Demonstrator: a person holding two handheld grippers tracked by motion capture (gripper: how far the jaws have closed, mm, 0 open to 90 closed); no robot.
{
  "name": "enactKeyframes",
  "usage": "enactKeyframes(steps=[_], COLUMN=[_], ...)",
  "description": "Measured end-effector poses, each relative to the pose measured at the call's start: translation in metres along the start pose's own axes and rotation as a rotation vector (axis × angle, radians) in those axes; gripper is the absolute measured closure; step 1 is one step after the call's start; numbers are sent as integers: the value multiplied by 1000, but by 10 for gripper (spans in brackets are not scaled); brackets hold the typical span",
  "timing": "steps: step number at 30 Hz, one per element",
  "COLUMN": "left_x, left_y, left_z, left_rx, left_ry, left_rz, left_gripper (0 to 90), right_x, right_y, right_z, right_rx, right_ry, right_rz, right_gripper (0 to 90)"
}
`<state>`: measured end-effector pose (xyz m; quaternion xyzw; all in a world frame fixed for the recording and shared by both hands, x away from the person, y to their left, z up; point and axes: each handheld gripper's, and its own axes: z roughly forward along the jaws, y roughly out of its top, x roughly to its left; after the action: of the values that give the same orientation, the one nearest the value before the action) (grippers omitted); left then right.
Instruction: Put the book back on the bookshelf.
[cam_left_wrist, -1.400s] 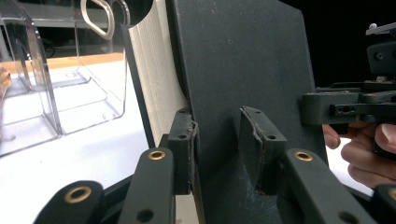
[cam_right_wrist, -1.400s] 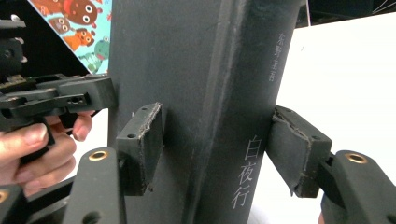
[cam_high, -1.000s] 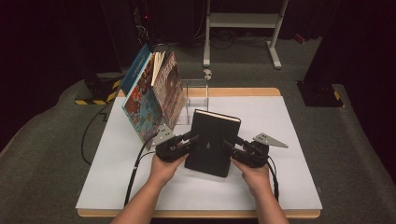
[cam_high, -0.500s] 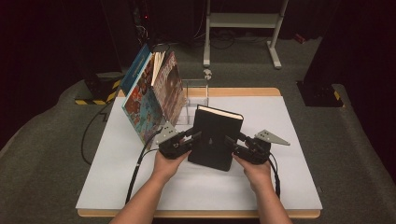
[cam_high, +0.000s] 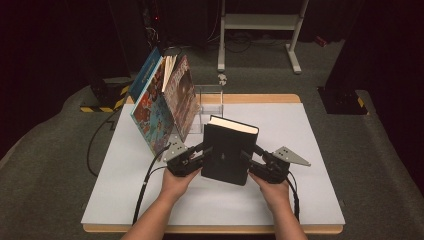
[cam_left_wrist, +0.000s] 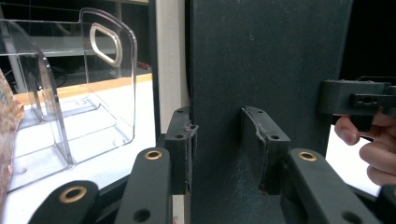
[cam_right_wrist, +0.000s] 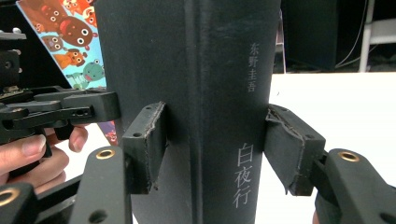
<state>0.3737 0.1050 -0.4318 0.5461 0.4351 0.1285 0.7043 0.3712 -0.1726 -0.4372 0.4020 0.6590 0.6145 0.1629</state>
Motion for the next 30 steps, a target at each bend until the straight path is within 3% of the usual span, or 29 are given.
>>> enactKeyframes(steps=[1, 11, 17, 30], left_x=[-2, -5, -3, 0], left_y=[-1, -5, -5, -10], left_z=[-2, -15, -24, -26], left_rx=[-3, -11, -27, -6], left_ry=[3, 4, 22, 23], left_rz=[3, 11, 13, 21], left_gripper=[642, 623, 570, 481], right_x=[4, 19, 29, 32], right_y=[-1, -6, -11, -13], right_z=[-2, -9, -15, -17], right_rx=[-4, -16, -32, -6], right_ry=[-6, -27, -19, -12], right_rz=[-24, -84, -82, -86], right_gripper=[409, 403, 390, 346])
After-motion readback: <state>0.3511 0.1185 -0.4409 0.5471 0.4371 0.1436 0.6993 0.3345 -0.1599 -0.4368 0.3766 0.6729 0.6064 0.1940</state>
